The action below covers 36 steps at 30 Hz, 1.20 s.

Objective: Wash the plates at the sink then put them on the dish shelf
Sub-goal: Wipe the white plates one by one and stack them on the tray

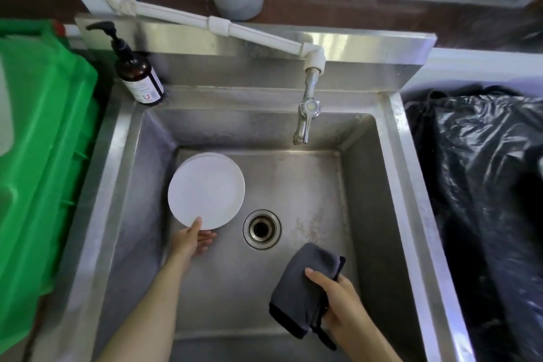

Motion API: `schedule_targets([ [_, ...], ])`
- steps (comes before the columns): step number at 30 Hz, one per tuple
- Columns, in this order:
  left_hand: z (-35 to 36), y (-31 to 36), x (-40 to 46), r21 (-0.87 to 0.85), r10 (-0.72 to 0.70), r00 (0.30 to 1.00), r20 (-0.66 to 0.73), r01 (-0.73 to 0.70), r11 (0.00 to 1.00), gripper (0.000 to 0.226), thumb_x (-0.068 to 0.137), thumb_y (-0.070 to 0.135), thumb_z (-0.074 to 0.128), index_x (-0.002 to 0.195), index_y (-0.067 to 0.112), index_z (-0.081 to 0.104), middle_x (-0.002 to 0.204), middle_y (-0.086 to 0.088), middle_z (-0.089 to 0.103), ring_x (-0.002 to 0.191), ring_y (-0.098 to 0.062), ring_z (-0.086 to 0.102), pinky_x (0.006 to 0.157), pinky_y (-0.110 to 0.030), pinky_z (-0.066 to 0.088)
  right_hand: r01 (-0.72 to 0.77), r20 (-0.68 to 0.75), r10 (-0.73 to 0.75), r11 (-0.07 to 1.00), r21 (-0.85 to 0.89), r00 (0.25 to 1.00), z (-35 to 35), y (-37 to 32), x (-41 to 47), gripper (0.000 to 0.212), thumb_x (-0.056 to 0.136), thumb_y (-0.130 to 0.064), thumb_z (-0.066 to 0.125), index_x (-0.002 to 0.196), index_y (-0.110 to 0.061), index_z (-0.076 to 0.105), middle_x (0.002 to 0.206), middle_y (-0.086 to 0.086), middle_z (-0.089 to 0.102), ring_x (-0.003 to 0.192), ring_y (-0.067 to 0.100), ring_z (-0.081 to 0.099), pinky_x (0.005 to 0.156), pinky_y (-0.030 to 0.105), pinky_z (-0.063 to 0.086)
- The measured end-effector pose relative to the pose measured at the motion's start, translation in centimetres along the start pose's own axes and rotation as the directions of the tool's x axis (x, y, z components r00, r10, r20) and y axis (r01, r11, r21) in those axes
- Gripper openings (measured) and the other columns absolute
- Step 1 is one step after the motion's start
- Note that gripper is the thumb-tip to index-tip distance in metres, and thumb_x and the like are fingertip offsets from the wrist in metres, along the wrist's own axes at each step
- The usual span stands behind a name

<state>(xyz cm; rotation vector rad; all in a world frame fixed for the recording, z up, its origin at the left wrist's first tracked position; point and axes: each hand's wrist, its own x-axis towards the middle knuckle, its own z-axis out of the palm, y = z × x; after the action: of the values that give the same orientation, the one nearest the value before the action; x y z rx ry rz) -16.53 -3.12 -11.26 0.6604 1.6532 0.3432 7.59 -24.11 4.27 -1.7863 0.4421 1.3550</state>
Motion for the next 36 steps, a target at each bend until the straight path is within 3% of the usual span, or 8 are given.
schedule_targets([
  [7, -1.4, -1.6, -2.6, -0.307, -0.072, 0.986, 0.149, 0.116, 0.945, 0.033, 0.108, 0.028, 0.054, 0.131, 0.004, 0.057, 0.095, -0.016, 0.069, 0.079, -0.025, 0.064, 0.049, -0.025, 0.057, 0.039, -0.011, -0.039, 0.999, 0.005, 0.999, -1.8, -1.0, -2.8, 0.028, 0.088, -0.004, 0.079, 0.108, -0.002, 0.059, 0.094, 0.016, 0.071, 0.089, 0.035, 0.067, 0.088, 0.049, 0.054],
  [14, -3.5, 0.5, -9.8, -0.124, 0.038, 0.991, 0.127, -0.022, 0.992, 0.024, 0.108, 0.023, 0.053, 0.128, 0.011, 0.058, 0.108, -0.014, 0.071, 0.089, -0.023, 0.068, 0.072, -0.033, 0.052, 0.047, -0.026, -0.046, 0.998, 0.037, 0.999, -4.3, -1.2, -7.2, 0.052, 0.089, -0.007, 0.079, 0.133, 0.010, 0.056, 0.089, 0.013, 0.069, 0.084, 0.035, 0.066, 0.065, 0.040, 0.053],
  [18, -4.4, 3.7, -12.8, 0.046, 0.162, 0.984, 0.075, -0.166, 0.985, 0.028, 0.106, 0.025, 0.058, 0.118, 0.002, 0.068, 0.098, -0.012, 0.075, 0.084, -0.026, 0.072, 0.067, -0.030, 0.055, 0.054, -0.008, -0.054, 0.990, 0.127, 0.999, -5.6, -0.4, -9.4, 0.071, 0.082, -0.007, 0.085, 0.143, 0.008, 0.052, 0.115, 0.024, 0.071, 0.100, 0.043, 0.069, 0.081, 0.048, 0.058],
  [22, -3.8, 7.3, -17.1, 0.117, 0.263, 0.963, 0.052, -0.268, 0.956, 0.021, 0.106, 0.020, 0.057, 0.112, 0.000, 0.063, 0.100, -0.017, 0.070, 0.077, -0.029, 0.070, 0.055, -0.028, 0.058, 0.064, 0.038, -0.072, 0.983, 0.170, 0.997, -6.9, 0.0, -11.7, 0.058, 0.087, -0.004, 0.080, 0.137, 0.008, 0.056, 0.115, 0.024, 0.072, 0.103, 0.045, 0.069, 0.089, 0.053, 0.057],
  [24, -3.5, 8.6, -19.2, 0.208, 0.363, 0.931, 0.049, -0.365, 0.908, 0.017, 0.107, 0.019, 0.055, 0.110, 0.004, 0.063, 0.107, -0.017, 0.068, 0.084, -0.033, 0.070, 0.054, -0.027, 0.059, 0.070, 0.054, -0.081, 0.981, 0.181, 0.995, -7.5, 0.5, -12.5, 0.052, 0.087, -0.004, 0.079, 0.133, 0.009, 0.059, 0.108, 0.023, 0.074, 0.102, 0.044, 0.070, 0.093, 0.055, 0.056],
  [28, -3.1, 9.7, -20.7, 0.453, 0.508, 0.860, 0.053, -0.474, 0.755, 0.030, 0.106, 0.031, 0.055, 0.091, 0.008, 0.068, 0.091, -0.012, 0.073, 0.077, -0.032, 0.073, 0.072, -0.051, 0.064, 0.078, 0.052, -0.090, 0.977, 0.197, 0.995, -8.3, 1.3, -13.6, 0.043, 0.089, -0.003, 0.077, 0.127, 0.004, 0.059, 0.110, 0.023, 0.073, 0.102, 0.042, 0.070, 0.084, 0.050, 0.058],
  [31, -2.8, 10.0, -21.6, 0.580, 0.583, 0.810, 0.061, -0.504, 0.640, 0.041, 0.100, 0.042, 0.049, 0.083, 0.010, 0.068, 0.078, -0.006, 0.072, 0.071, -0.029, 0.070, 0.067, -0.047, 0.061, 0.077, 0.071, -0.091, 0.980, 0.182, 0.993, -8.4, 1.2, -14.1, 0.034, 0.093, -0.004, 0.074, 0.123, 0.003, 0.060, 0.107, 0.021, 0.072, 0.101, 0.042, 0.069, 0.072, 0.043, 0.055],
  [36, -1.4, 11.7, -25.6, 0.739, 0.693, 0.709, 0.131, -0.535, 0.408, 0.045, 0.107, 0.031, 0.050, 0.072, 0.003, 0.051, 0.067, -0.011, 0.059, 0.069, -0.035, 0.054, 0.058, -0.040, 0.035, 0.076, 0.115, -0.098, 0.980, 0.182, 0.989, -7.9, 0.2, -14.4, 0.029, 0.092, -0.002, 0.074, 0.119, 0.003, 0.062, 0.103, 0.021, 0.074, 0.096, 0.039, 0.070, 0.075, 0.045, 0.057],
])
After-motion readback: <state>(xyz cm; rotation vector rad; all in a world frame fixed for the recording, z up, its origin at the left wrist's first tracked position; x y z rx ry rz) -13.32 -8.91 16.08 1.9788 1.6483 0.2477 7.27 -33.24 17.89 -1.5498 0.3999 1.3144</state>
